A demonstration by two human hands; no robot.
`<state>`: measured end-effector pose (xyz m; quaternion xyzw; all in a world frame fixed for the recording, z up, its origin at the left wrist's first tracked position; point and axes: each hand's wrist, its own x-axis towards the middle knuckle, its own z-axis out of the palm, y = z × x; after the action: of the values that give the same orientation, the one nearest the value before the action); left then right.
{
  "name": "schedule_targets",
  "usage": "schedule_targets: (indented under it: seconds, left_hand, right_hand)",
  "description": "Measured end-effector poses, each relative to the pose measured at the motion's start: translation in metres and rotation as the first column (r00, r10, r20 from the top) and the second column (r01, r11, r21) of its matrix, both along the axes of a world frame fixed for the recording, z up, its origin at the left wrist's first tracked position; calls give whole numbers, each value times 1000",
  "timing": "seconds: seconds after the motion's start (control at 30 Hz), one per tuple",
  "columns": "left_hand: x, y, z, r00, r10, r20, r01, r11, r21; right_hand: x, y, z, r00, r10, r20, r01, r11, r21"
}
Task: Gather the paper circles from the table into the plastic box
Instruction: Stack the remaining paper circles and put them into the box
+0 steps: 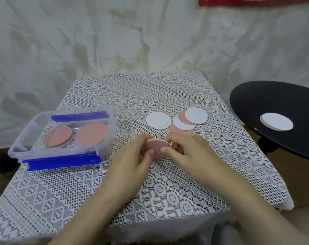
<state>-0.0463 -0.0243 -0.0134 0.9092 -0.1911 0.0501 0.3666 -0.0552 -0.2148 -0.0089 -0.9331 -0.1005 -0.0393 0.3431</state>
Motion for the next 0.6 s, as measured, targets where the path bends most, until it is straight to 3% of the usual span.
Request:
schedule_targets:
  seconds: [0.07, 0.2, 0.33, 0.6]
  left_hand:
    - [1, -1, 1, 1000, -16, 25, 16, 1000, -2]
    - [2, 1, 7, 997, -25, 80, 27, 999, -23]
    - [6, 2, -2, 999, -37, 27, 35, 996, 87]
    - [4, 3, -8, 998, -35, 52, 31, 996, 85]
  right_hand:
    - [-1, 2, 1, 1000, 8, 14, -7, 998, -55]
    - [-3, 5, 5, 995, 8, 97, -8, 1000, -8]
    - [-4, 10, -4, 998, 56, -5, -56, 985, -163]
    - [-6, 14, -5, 998, 66, 8, -62, 976, -207]
